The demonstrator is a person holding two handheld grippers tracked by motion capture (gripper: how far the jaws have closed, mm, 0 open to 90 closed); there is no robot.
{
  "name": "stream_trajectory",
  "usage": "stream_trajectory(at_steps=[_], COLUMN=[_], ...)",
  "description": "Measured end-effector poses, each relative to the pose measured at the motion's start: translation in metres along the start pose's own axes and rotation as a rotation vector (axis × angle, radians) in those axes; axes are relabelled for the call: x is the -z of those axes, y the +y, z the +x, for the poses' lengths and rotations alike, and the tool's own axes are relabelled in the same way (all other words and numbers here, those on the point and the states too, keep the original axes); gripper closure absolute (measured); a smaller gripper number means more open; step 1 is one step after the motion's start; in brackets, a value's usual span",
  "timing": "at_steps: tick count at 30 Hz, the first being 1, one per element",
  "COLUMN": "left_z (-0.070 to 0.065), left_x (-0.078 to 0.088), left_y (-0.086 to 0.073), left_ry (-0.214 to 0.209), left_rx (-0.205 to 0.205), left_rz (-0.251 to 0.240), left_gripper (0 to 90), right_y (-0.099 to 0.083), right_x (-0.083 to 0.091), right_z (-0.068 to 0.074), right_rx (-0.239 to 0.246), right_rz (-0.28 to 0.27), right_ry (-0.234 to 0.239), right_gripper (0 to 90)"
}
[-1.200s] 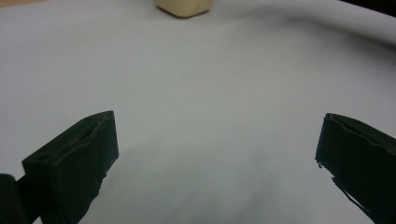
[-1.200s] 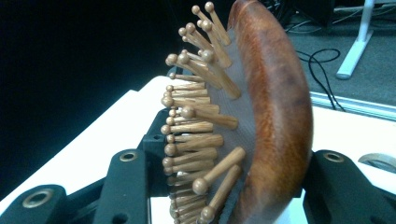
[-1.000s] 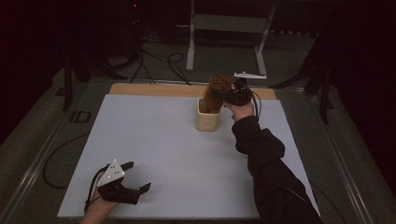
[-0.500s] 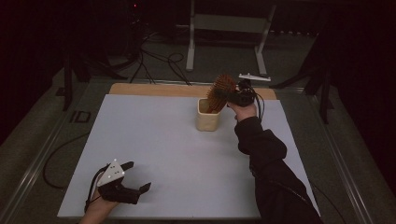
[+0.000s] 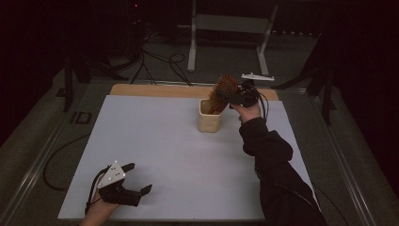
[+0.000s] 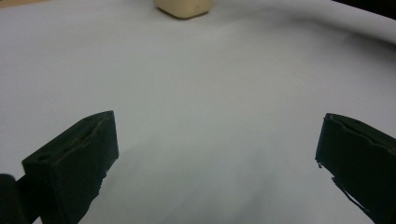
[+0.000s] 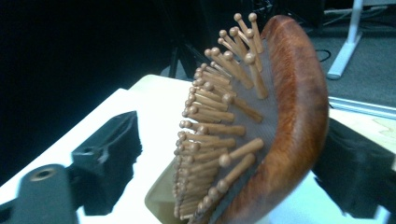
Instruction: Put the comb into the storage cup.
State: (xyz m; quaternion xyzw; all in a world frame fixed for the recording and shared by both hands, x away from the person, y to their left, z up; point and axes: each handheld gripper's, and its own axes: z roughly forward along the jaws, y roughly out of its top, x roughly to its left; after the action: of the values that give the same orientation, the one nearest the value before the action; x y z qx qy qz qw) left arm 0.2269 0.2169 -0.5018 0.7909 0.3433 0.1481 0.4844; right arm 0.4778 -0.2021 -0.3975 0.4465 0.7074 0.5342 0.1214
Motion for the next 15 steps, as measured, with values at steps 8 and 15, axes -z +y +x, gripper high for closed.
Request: stream_trajectory(at_steps=[8, 15], left_z=[0.000, 0.001], left_x=[0.000, -0.001], left_y=[0.000, 0.000], left_ry=[0.001, 0.001], left_rx=[0.000, -0.002], left_rz=[0.002, 0.002], left_gripper=[0.0, 0.0], right_y=[-0.006, -0.008], right_x=[0.007, 0.019], right_z=[-0.005, -0.005], right_rx=[0.046, 0.097], right_rz=[0.039, 0.038], right_ry=[-0.027, -0.045], right_gripper=[9.7, 9.7])
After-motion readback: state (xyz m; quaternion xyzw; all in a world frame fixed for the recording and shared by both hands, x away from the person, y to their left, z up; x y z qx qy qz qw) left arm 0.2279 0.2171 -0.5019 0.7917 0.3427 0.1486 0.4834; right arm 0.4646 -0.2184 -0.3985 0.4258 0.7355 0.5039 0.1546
